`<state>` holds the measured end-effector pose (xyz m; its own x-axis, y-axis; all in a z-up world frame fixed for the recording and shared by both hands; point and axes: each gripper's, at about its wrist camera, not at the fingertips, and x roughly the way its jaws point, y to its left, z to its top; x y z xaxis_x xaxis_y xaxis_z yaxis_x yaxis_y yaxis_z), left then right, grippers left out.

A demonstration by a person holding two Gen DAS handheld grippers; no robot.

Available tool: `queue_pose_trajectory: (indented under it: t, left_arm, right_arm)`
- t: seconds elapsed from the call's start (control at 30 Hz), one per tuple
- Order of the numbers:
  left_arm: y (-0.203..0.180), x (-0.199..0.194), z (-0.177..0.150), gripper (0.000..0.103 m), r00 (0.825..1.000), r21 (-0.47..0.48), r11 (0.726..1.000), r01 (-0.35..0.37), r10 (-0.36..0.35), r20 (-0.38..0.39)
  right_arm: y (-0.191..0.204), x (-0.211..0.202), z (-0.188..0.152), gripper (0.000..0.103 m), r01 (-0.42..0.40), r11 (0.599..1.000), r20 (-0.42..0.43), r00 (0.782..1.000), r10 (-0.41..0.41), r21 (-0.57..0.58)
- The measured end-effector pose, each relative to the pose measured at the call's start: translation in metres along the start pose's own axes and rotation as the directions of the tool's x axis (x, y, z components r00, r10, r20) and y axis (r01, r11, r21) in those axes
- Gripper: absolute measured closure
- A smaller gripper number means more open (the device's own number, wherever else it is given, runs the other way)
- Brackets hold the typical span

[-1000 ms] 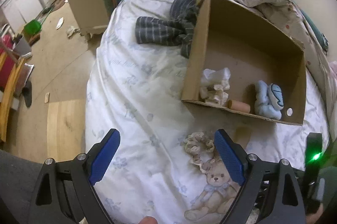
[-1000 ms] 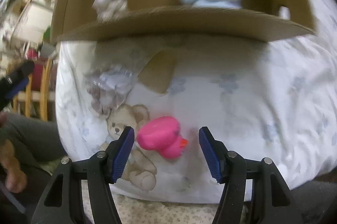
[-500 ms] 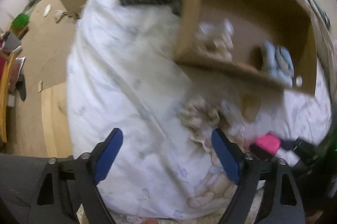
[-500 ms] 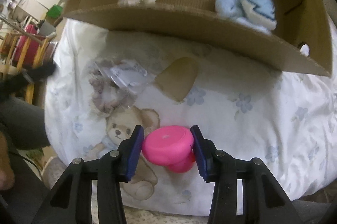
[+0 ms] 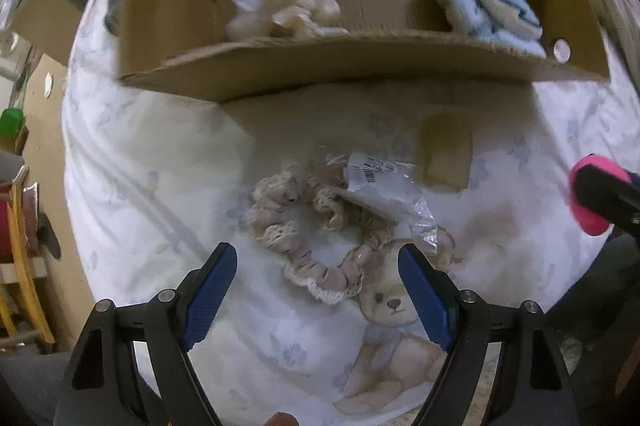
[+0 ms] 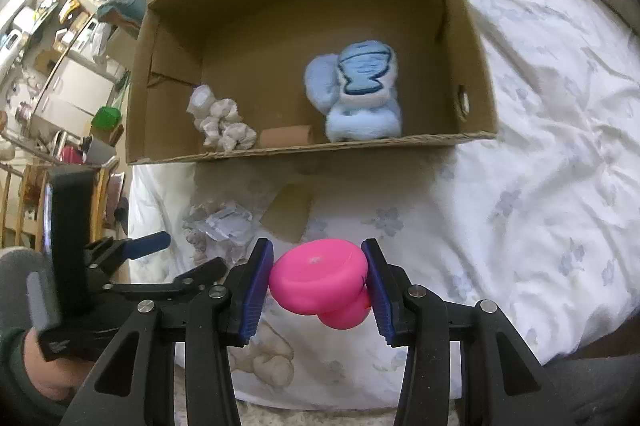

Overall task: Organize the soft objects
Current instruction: 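Hold the pink toy in the right tool while the left tool grasps the lace scrunchie, then carry the lace scrunchie and pink toy up over the box with both tools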

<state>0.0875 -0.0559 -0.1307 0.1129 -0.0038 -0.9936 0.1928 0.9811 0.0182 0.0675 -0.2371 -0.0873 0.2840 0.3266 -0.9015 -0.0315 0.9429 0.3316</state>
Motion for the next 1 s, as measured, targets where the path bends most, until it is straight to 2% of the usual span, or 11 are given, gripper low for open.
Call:
queue_pose_trajectory:
  t: [0.03, 0.13, 0.2, 0.23, 0.27, 0.37, 0.73, 1.0]
  left_arm:
    - [-0.001, 0.003, 0.002, 0.022, 1.0, 0.004, 1.0, -0.005, 0.005, -0.002]
    - [-0.006, 0.013, 0.005, 0.046, 1.0, 0.024, 1.0, -0.017, 0.017, -0.005]
    - [-0.007, 0.014, 0.003, 0.06, 1.0, 0.031, 1.0, 0.0, 0.0, 0.01]
    - [-0.008, 0.013, 0.003, 0.082, 1.0, 0.041, 0.999, 0.004, -0.005, 0.012]
    - [-0.01, 0.013, 0.002, 0.092, 1.0, 0.053, 0.999, 0.005, -0.006, 0.008]
    - [-0.006, 0.011, 0.0, 0.095, 1.0, 0.037, 0.999, 0.026, -0.026, -0.002]
    - [0.03, -0.01, -0.02, 0.096, 0.994, -0.081, 0.991, 0.103, -0.105, -0.021]
    - [0.042, -0.035, -0.06, 0.096, 0.994, -0.134, 0.985, 0.111, -0.112, -0.002]
  right_arm:
    - [0.0, 0.0, 0.0, 0.055, 0.001, 1.0, -0.001, 1.0, -0.001, 0.0]
    - [0.001, -0.001, -0.004, 0.055, -0.004, 1.0, -0.005, 1.0, 0.004, -0.008]
    - [0.003, -0.003, -0.004, 0.055, -0.007, 1.0, -0.002, 1.0, 0.007, -0.017]
    - [0.004, -0.002, -0.003, 0.055, -0.01, 1.0, -0.002, 1.0, 0.01, -0.018]
    - [0.005, -0.003, -0.004, 0.055, -0.01, 1.0, -0.001, 1.0, 0.01, -0.019]
    - [0.008, -0.001, -0.003, 0.055, -0.014, 1.0, -0.006, 1.0, 0.014, -0.028]
    - [0.011, -0.001, -0.004, 0.055, -0.013, 0.999, -0.011, 1.0, 0.012, -0.03]
    - [0.011, -0.013, -0.011, 0.055, -0.036, 0.999, 0.006, 0.999, 0.037, -0.024]
